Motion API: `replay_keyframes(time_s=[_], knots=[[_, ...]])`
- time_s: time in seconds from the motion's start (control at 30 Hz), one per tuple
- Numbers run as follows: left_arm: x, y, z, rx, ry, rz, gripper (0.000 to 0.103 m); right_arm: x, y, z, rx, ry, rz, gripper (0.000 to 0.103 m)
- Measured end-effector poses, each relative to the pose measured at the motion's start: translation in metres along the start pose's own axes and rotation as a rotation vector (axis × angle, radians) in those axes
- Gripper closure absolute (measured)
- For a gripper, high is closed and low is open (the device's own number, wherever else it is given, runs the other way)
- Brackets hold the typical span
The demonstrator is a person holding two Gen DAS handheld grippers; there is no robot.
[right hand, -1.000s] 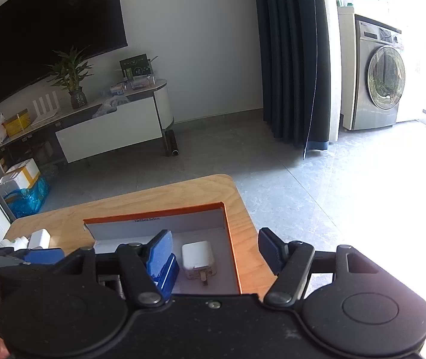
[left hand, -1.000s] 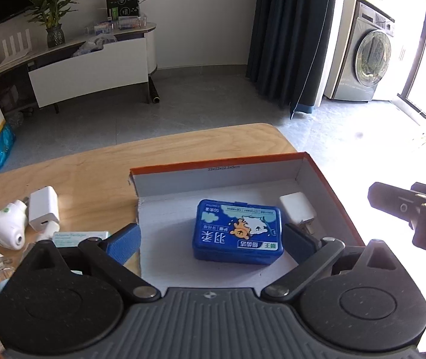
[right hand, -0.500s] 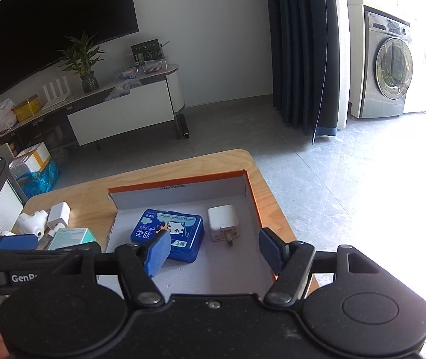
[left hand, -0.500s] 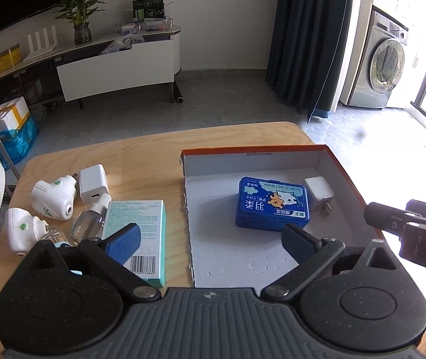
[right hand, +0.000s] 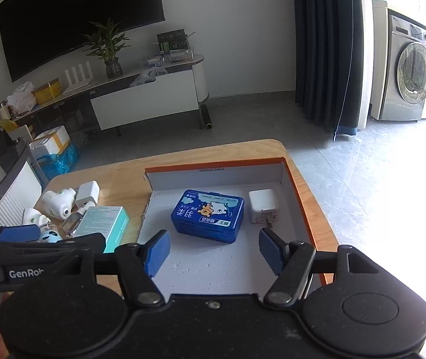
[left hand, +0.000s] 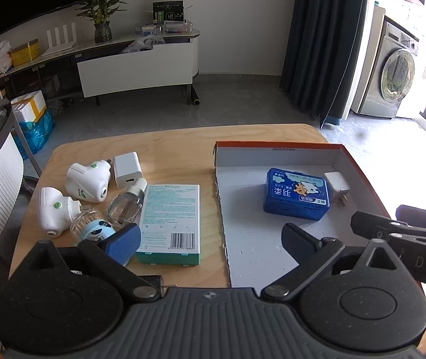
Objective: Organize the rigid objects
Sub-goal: 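Withdraw both grippers from the cardboard box back toward the table items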
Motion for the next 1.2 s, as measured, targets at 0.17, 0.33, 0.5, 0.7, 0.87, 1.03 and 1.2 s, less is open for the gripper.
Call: replay_keyframes(time_s=[0.17,0.33,0.5,0.7,0.87,1.03,1.2], knots=[[0.003,0.011,-0.004,-0.014,-0.004,-0.015,0.0,0.003,0.013,0.002,-0.019,0.011,-0.019,0.024],[0.006,0.019,-0.008,-0.024,-0.005,-0.021,0.0,0.006,0.023,0.003,-0.031,0.022,-0.037,0.024],[0.009,0.026,-0.01,-0.033,-0.006,-0.021,0.0,0.006,0.03,0.004,-0.041,0.03,-0.053,0.024],[0.012,0.035,-0.013,-0.039,-0.003,-0.029,0.0,0.008,0.037,0.005,-0.057,0.039,-0.064,0.024],[0.015,0.042,-0.015,-0.048,-0.004,-0.033,0.0,0.01,0.044,0.007,-0.068,0.049,-0.077,0.024],[0.018,0.051,-0.017,-0.052,0.0,-0.046,0.0,0.011,0.052,0.009,-0.076,0.057,-0.091,0.024],[0.021,0.06,-0.018,-0.058,0.004,-0.057,0.0,0.013,0.061,0.012,-0.091,0.07,-0.105,0.024]])
Point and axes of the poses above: each gripper's, at about its wrist camera, not at the fingertips, and z roughly the way its jaws point, y to its left, x to its underside, the point moved 1 cm from there along z, roughly the way its jaws point, and after that the axes turned 1 degree about z, right-handed, at the moved point
